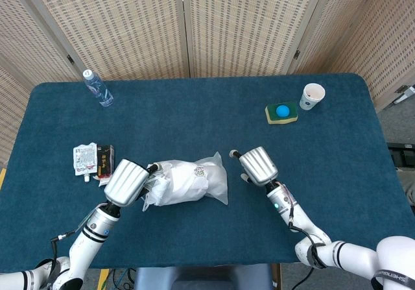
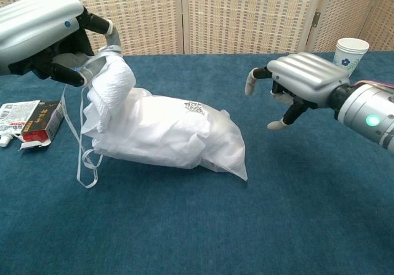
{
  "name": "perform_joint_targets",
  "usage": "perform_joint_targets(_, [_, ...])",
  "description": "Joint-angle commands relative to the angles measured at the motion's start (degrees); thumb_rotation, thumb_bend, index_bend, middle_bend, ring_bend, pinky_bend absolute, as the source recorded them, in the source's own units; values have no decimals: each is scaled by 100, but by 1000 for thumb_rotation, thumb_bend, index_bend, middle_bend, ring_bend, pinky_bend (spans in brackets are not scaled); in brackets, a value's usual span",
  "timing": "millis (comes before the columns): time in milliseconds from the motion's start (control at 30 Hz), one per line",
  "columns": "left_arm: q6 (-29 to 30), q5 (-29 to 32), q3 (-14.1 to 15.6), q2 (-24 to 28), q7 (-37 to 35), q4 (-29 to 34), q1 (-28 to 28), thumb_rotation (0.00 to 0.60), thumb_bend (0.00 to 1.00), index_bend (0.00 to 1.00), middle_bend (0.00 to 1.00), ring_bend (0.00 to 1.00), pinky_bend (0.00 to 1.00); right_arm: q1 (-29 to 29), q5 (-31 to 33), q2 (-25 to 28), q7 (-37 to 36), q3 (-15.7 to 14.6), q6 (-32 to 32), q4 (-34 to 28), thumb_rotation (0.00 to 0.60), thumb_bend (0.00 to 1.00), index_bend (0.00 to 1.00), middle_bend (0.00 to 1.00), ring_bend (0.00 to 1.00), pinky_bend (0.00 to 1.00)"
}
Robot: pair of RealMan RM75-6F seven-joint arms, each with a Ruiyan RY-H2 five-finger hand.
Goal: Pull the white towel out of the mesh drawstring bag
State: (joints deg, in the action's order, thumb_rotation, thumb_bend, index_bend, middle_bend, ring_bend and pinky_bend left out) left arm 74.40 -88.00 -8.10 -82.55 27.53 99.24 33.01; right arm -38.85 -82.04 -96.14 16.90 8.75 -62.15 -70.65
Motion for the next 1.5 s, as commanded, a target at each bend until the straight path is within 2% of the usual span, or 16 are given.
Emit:
perform_joint_targets(33, [5,-18,10,6,4,-9,-7,600,584,740,1000,973,1000,-148,56,-128,-26,47,196,176,600,84,378,1000,1000,984])
perform_joint_targets(400, [18,-72,46,-14,-10,-36,-36,600,584,740,1000,973,1000,-561,450,-345,163,261,832,555,600,202,379,1000,1000,984])
perform_joint_targets(1133, [37,-111,74,-72,-58,-124,-93,600,584,740,1000,973,1000,-1130,1020,-663,558,443,1472,839,600,211,368,1000,1000,985])
perform_joint_targets(1500, [86,-163,107,-69,-103,-170,-146,600,584,740,1000,973,1000,-1310,1551,-763,979,427,1838,842,600,289,368,1000,993,985])
